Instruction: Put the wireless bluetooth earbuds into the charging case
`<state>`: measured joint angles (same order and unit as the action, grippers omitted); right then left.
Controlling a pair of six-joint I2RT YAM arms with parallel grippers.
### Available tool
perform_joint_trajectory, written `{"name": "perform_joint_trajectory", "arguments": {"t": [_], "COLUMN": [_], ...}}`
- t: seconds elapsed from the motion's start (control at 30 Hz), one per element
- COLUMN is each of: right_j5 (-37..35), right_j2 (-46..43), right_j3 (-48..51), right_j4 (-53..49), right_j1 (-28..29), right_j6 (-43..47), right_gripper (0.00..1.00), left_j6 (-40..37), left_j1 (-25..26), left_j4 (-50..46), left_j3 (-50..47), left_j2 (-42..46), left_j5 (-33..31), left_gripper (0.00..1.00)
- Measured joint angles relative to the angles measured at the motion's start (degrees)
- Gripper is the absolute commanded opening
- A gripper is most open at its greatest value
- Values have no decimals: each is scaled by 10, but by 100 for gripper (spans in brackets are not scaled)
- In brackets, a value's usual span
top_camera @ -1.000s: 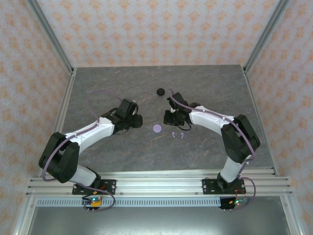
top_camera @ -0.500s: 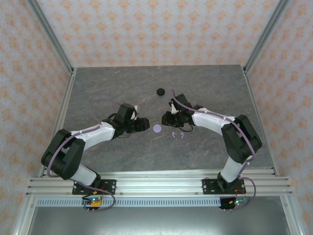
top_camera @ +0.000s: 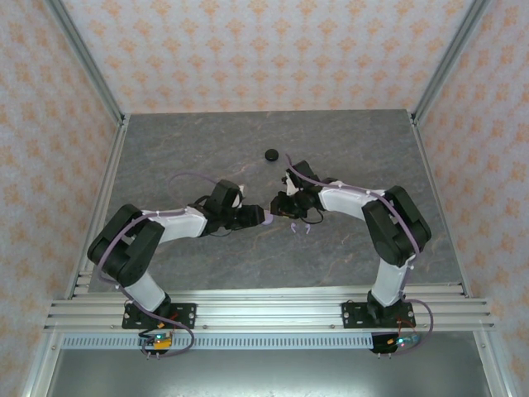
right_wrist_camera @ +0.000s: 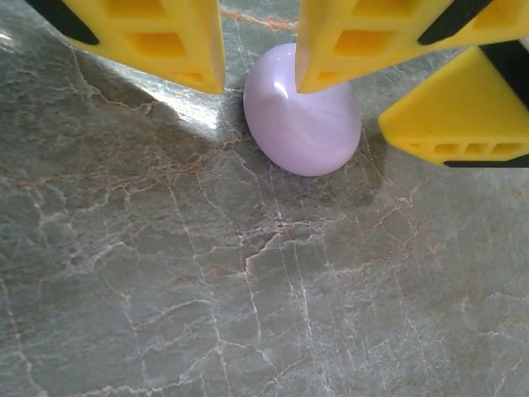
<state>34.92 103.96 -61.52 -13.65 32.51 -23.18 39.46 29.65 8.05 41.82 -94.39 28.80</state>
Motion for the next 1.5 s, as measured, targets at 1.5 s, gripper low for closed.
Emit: {"name": "perform_joint_trajectory", "arguments": {"t": [1.5], "right_j5": [14], "right_j2": [30], "right_j3": [11], "right_j4": [51], "right_j1": [-12], "right_j6": [-47], "right_gripper": [21], "left_j6": [76], "left_j1": [16], "left_j4": [142], "left_j3": [3], "left_j2": [-77], "left_j5": [19], "left_gripper": [33]}}
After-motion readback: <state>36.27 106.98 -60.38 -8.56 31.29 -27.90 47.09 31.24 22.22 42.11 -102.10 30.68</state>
